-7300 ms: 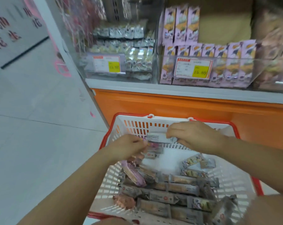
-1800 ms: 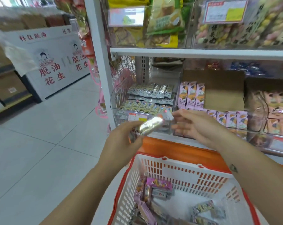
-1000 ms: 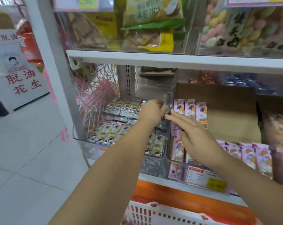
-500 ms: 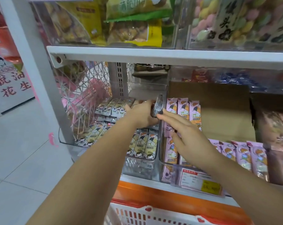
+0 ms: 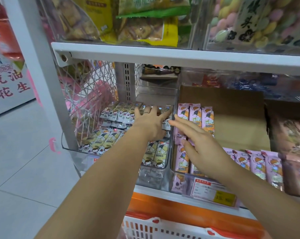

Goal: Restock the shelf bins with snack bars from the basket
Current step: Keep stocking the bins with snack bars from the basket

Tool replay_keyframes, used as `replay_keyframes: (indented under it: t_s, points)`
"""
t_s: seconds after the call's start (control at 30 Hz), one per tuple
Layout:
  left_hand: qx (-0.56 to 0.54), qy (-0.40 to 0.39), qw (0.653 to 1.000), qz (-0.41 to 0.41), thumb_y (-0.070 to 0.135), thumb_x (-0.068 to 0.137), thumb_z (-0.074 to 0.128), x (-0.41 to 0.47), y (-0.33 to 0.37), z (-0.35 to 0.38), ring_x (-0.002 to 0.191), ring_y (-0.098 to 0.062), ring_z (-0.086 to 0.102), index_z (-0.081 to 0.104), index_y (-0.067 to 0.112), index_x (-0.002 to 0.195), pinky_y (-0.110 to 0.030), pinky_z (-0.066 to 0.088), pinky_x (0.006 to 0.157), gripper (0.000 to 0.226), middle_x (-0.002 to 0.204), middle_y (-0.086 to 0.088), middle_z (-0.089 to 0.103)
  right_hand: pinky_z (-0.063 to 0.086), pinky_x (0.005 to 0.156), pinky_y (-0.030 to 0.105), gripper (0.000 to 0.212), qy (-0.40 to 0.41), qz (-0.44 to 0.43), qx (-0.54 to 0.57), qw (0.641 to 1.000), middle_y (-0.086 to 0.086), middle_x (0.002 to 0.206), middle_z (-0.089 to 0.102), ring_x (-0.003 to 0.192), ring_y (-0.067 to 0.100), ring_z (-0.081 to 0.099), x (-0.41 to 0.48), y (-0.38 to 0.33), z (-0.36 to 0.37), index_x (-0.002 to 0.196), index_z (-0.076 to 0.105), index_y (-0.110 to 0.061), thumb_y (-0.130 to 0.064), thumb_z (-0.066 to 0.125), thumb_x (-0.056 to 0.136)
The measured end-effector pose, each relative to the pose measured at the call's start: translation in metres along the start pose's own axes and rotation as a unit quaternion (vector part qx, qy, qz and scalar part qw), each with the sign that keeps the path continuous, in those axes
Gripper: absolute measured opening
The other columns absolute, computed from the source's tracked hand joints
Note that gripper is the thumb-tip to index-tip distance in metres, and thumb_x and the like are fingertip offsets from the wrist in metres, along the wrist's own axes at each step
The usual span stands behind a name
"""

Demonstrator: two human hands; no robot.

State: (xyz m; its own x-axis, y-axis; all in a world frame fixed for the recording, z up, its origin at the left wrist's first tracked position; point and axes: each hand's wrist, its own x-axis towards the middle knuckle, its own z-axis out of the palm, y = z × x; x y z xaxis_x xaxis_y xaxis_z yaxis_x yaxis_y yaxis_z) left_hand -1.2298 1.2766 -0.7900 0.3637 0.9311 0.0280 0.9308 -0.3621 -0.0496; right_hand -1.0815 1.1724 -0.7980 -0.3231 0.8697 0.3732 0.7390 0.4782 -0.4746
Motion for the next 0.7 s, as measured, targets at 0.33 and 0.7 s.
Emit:
replay_keyframes:
  t_s: [0.33,0.7]
  points:
    - [0.042,-0.053,0.997,0.034,0.038,0.097,0.037,0.004,0.008,-0.007,0.147,-0.026,-0.004,0.0,0.022,0.152,-0.063,-0.006,0.112,0.068,0.16,0.003,-0.004,0.007,0.101,-0.005,0.064,0.003,-0.002,-0.004,1.0,-0.028,0.144,0.024,0.13,-0.013,0.019,0.0,-0.001,0.002,0.138,0.031,-0.045,0.0,0.043,0.095]
    - [-0.044,0.015,0.998,0.043,0.023,0.092,0.046,-0.051,0.008,-0.034,0.147,-0.016,0.007,0.012,0.024,0.152,-0.058,-0.007,0.113,0.069,0.16,0.006,0.007,0.014,0.115,0.021,0.062,-0.021,0.015,-0.049,0.998,-0.016,0.154,0.023,0.142,0.012,0.021,-0.004,-0.009,-0.01,0.145,0.029,-0.036,0.0,0.041,0.095]
